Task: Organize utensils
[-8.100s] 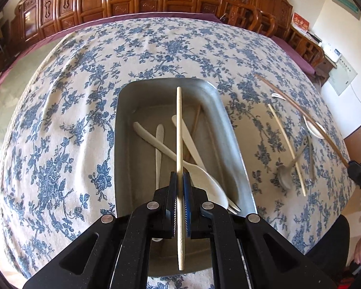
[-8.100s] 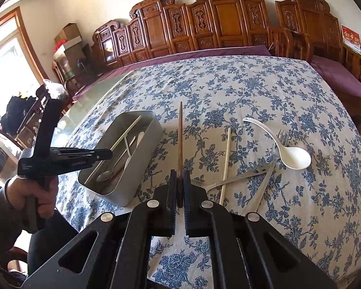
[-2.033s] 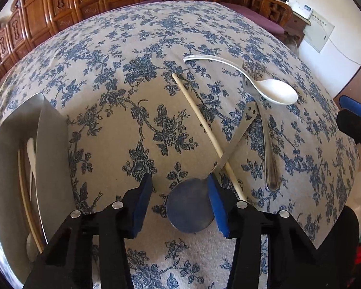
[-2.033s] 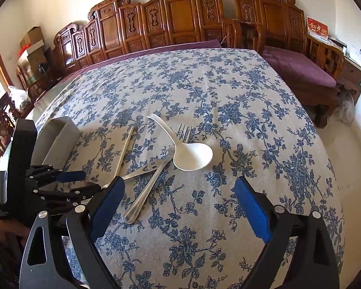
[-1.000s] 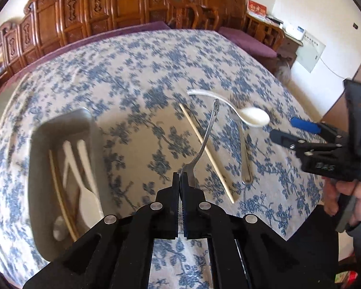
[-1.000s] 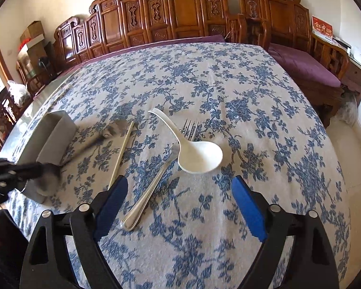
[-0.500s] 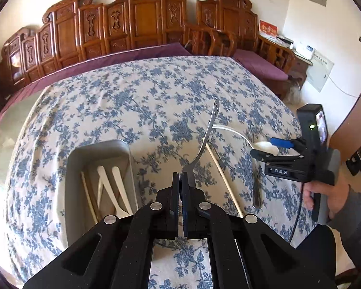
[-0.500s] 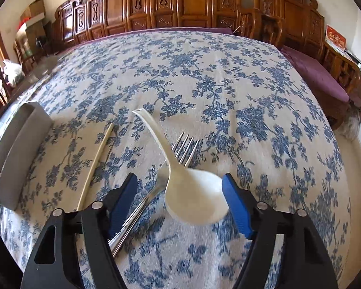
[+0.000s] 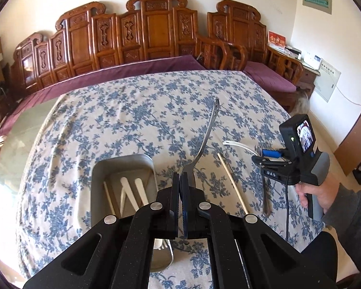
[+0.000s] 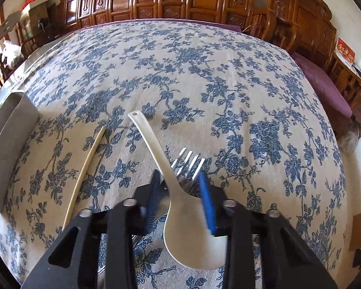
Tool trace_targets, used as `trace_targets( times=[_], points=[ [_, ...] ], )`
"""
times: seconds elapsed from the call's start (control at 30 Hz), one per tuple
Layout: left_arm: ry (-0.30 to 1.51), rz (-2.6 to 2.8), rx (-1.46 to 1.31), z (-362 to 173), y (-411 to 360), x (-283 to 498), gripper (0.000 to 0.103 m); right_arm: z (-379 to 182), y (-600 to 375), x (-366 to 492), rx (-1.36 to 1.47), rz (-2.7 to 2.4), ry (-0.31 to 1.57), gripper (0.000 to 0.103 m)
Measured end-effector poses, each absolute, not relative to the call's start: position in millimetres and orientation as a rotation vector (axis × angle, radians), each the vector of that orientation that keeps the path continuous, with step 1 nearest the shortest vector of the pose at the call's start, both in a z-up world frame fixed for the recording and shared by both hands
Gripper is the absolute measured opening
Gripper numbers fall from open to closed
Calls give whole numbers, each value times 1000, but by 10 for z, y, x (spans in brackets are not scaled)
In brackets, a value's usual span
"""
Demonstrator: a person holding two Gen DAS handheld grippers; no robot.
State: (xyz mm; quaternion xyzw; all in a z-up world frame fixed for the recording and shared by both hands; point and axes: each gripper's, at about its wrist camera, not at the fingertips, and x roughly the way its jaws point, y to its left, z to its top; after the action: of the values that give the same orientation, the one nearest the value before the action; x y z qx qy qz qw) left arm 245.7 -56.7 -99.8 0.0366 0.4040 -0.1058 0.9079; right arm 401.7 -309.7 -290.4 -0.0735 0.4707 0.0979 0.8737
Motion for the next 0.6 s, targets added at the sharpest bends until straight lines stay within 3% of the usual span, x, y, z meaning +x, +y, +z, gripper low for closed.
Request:
trace_targets(
  times=[0.03,0.2,0.6],
  points=[
    [830,-215,74,-979,-547,2444,1,-2886,-3114,4014,-147,201,982,21],
    [821,-204,70,-937,-471,2404,1,-2832,-3184,3974,-108,204,986,9],
    [823,-176,62,-996,-290,2285,1,-2665,-3223,3732,-85,200,969,4]
  ],
)
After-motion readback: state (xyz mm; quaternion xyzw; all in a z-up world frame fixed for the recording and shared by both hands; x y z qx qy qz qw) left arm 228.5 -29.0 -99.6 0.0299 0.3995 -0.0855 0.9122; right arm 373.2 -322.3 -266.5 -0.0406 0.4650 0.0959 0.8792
